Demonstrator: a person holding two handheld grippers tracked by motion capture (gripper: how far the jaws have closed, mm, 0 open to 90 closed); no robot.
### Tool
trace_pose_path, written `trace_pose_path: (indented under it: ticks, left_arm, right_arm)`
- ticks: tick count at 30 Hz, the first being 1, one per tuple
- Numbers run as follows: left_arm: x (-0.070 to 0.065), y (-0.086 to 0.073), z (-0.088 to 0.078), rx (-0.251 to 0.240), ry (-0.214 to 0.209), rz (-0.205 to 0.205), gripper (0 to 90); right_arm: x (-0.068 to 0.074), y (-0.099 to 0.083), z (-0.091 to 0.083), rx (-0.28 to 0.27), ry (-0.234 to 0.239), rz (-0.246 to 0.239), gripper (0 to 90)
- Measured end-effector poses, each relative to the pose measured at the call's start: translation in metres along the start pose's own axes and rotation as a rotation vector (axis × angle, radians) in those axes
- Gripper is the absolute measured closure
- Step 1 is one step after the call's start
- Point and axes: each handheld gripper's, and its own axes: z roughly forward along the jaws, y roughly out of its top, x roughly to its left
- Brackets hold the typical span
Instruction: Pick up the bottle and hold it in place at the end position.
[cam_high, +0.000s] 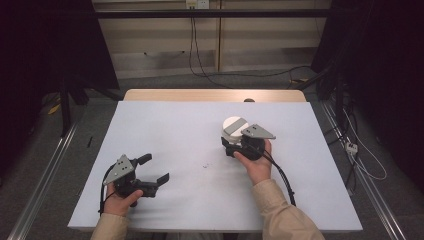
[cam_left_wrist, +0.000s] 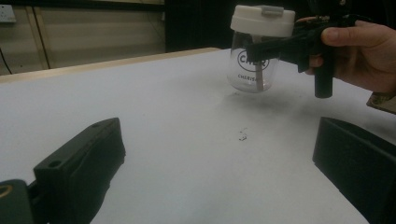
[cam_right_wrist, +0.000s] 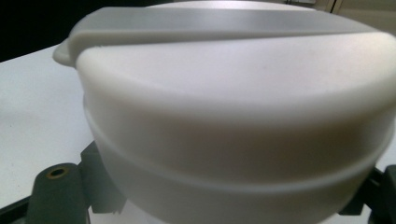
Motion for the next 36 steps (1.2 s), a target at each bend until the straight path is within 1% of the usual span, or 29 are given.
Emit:
trace_pose_path:
  ticks: [7,15,20,21,25,36]
  left_arm:
    - [0.000,0.000,0.001,-0.001,0.002,0.001,1.8]
    - [0.000,0.000,0.001,0.001,0.007,0.007,2.0]
    - [0.000,0.000,0.001,0.008,0.005,0.006,2.1]
    - [0.000,0.000,0.000,0.012,0.005,0.011,2.1]
    - [0.000,-0.001,0.001,0.009,0.009,0.000,2.2]
    - [0.001,0.000,0.002,0.009,0.017,-0.006,2.4]
  right_arm:
    - [0.001,-0.001,0.005,0.006,0.003,-0.003,18.5]
    - [0.008,0.003,0.012,0.003,0.021,-0.009,18.5]
    - [0.009,0.004,0.016,0.000,0.033,-0.003,18.5]
    - [0.009,0.005,0.017,0.001,0.034,-0.005,18.5]
    - [0.011,0.005,0.019,0.000,0.040,-0.006,18.5]
    - [0.015,0.006,0.026,0.002,0.051,-0.011,18.5]
